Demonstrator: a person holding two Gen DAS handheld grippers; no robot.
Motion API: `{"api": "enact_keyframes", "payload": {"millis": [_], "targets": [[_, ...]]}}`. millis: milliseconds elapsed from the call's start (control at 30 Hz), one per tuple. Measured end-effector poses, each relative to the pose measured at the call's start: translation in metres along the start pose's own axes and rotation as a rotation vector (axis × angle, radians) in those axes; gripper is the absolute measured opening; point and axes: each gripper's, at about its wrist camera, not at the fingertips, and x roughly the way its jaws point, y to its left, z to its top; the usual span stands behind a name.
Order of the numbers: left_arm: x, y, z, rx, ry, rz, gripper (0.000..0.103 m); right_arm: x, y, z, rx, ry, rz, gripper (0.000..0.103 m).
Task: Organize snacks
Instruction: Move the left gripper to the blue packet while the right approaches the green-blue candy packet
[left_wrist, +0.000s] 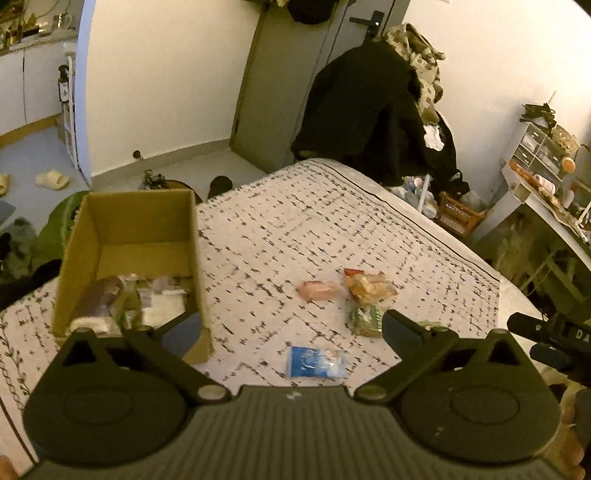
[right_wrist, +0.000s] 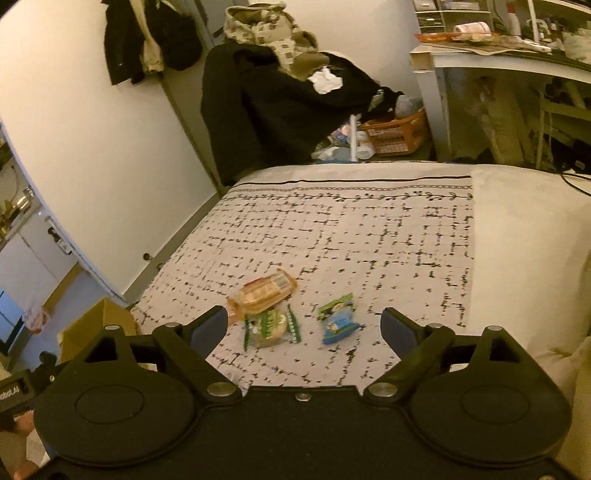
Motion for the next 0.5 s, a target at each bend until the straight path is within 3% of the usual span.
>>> {"api": "enact_keyframes", "payload": {"millis": [500], "targets": [[0.037,-0.03,-0.031,0.041,0.03,-0.027,0.1,0.034,-0.032,0.004,0.023,0.046,-0.064,0.088]]}}
